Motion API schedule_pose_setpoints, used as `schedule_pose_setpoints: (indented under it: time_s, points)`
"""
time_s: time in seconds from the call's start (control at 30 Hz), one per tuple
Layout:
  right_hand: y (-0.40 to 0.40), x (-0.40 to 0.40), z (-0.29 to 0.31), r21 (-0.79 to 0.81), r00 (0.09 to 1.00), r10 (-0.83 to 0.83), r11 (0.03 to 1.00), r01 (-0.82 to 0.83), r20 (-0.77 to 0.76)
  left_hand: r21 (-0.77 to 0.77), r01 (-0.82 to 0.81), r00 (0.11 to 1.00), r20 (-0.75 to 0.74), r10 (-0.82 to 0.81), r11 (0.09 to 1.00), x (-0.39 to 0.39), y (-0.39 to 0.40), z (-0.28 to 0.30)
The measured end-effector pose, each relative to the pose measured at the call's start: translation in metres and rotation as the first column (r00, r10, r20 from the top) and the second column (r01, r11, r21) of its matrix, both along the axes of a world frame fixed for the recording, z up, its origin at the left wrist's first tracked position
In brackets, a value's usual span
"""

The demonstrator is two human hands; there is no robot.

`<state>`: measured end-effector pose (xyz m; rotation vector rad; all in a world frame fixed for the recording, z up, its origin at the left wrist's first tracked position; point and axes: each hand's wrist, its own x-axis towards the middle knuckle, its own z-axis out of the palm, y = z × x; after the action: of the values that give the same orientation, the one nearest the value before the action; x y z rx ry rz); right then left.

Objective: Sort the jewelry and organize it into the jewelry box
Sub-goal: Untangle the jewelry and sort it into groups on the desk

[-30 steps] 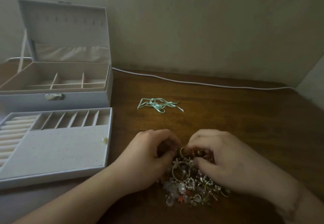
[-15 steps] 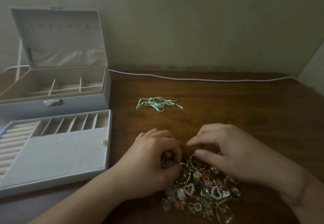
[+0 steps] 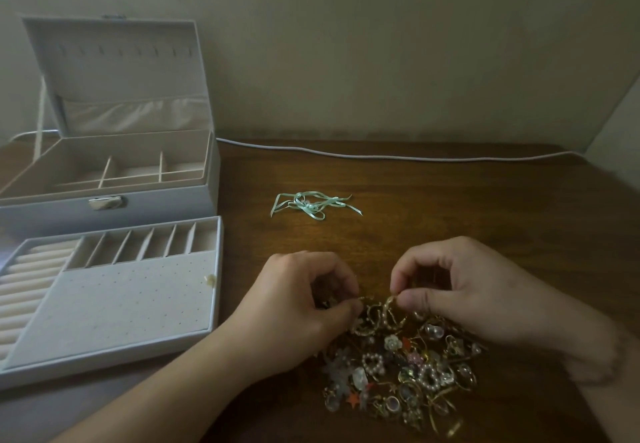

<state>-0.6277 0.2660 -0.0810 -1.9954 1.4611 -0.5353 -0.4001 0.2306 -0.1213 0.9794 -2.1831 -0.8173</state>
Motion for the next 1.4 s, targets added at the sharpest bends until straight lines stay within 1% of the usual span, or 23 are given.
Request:
schedule_pose_setpoints:
  time_s: [0.07,0.13,0.2,0.23,0.27,0.33,0.37,0.43,0.53,0.63,0.73,0.8,0.83,0.87,0.9,0.93,0.97,1.0,1.07,1.1,1.17,1.27,1.4]
  points:
    - [-0.002,-0.001,0.000,0.051,0.997,-0.003,0.999,-0.001,0.083,0.014,0.006,1.000,0.002,-0.006,1.000,0.000,0.000,0.000]
    - [-0.003,-0.003,0.001,0.110,0.966,-0.057,0.994,0.030,0.252,0.028,0.008,1.000,-0.006,-0.008,1.000,0.000,0.000,0.000]
    - [-0.007,-0.007,0.000,0.152,0.899,-0.172,0.981,0.119,0.403,0.017,0.003,1.000,0.004,-0.003,1.000,0.000,-0.001,-0.001]
    - [-0.011,-0.008,-0.002,0.149,0.874,-0.241,0.969,0.196,0.421,0.007,0.001,1.000,0.010,-0.001,1.000,0.000,-0.001,-0.002]
    - [-0.017,-0.010,-0.006,0.120,0.866,-0.317,0.949,0.293,0.387,0.004,0.002,1.000,0.013,-0.002,1.000,-0.001,0.000,-0.002]
    - [-0.036,-0.017,-0.012,-0.004,0.859,-0.467,0.878,0.478,0.208,0.010,0.005,1.000,0.007,-0.005,1.000,-0.001,0.000,-0.001]
    - [-0.047,-0.021,-0.014,-0.064,0.844,-0.522,0.844,0.532,0.126,0.013,0.009,1.000,-0.001,-0.009,1.000,-0.002,0.001,-0.001]
    - [-0.069,-0.027,-0.016,-0.113,0.802,-0.595,0.794,0.597,0.059,0.013,0.018,1.000,-0.015,-0.018,1.000,-0.002,0.000,-0.001]
    - [-0.098,-0.035,-0.020,-0.133,0.749,-0.660,0.739,0.661,0.057,-0.009,0.027,0.999,-0.026,-0.027,1.000,-0.001,-0.002,-0.002]
    - [-0.114,-0.040,-0.026,-0.126,0.731,-0.683,0.726,0.676,-0.009,-0.029,0.028,0.999,-0.018,-0.029,0.999,-0.002,-0.002,-0.002]
    - [-0.117,-0.042,-0.028,-0.137,0.758,-0.645,0.763,0.632,-0.097,-0.050,0.015,1.000,-0.012,-0.015,0.999,-0.002,-0.003,-0.002]
    - [-0.106,-0.037,-0.020,-0.191,0.777,-0.613,0.788,0.585,-0.145,-0.045,0.014,1.000,-0.002,-0.014,0.999,-0.001,-0.004,-0.002]
    - [-0.095,-0.033,-0.014,-0.223,0.801,-0.578,0.811,0.542,-0.157,-0.041,0.022,1.000,0.013,-0.021,0.999,-0.001,-0.004,-0.002]
    - [-0.081,-0.028,-0.007,-0.240,0.845,-0.511,0.850,0.469,-0.158,-0.038,0.032,0.999,0.030,-0.031,0.999,0.000,-0.004,-0.002]
    - [-0.064,-0.021,0.000,-0.226,0.901,-0.404,0.903,0.365,-0.158,-0.038,0.043,0.998,0.049,-0.041,0.998,0.001,-0.004,-0.002]
    - [-0.046,-0.013,0.007,-0.181,0.950,-0.270,0.953,0.241,-0.156,-0.039,0.053,0.997,0.066,-0.050,0.998,0.001,-0.004,-0.001]
    - [-0.030,-0.004,0.011,-0.118,0.975,-0.142,0.985,0.123,-0.168,-0.038,0.058,0.996,0.076,-0.055,0.998,0.002,-0.004,0.000]
    - [-0.017,0.004,0.013,-0.069,0.977,-0.045,0.997,0.031,-0.207,-0.034,0.058,0.995,0.079,-0.055,0.998,0.002,-0.004,0.000]
    - [-0.008,0.014,0.010,-0.061,0.940,0.043,0.996,-0.068,-0.338,-0.016,0.053,0.996,0.074,-0.051,0.998,0.003,-0.005,0.000]
    - [-0.008,0.018,0.007,-0.067,0.917,0.056,0.994,-0.090,-0.395,-0.011,0.052,0.996,0.073,-0.051,0.999,0.003,-0.005,0.000]
    - [-0.011,0.024,0.001,-0.054,0.895,0.080,0.992,-0.115,-0.438,-0.017,0.046,0.996,0.076,-0.045,0.999,0.003,-0.005,-0.001]
    - [-0.010,0.025,0.000,-0.017,0.912,0.087,0.995,-0.103,-0.402,-0.030,0.042,0.996,0.083,-0.040,0.999,0.003,-0.006,-0.001]
    - [-0.010,0.022,0.002,0.024,0.913,0.094,0.995,-0.092,-0.398,-0.028,0.042,0.997,0.072,-0.040,0.999,0.003,-0.006,-0.001]
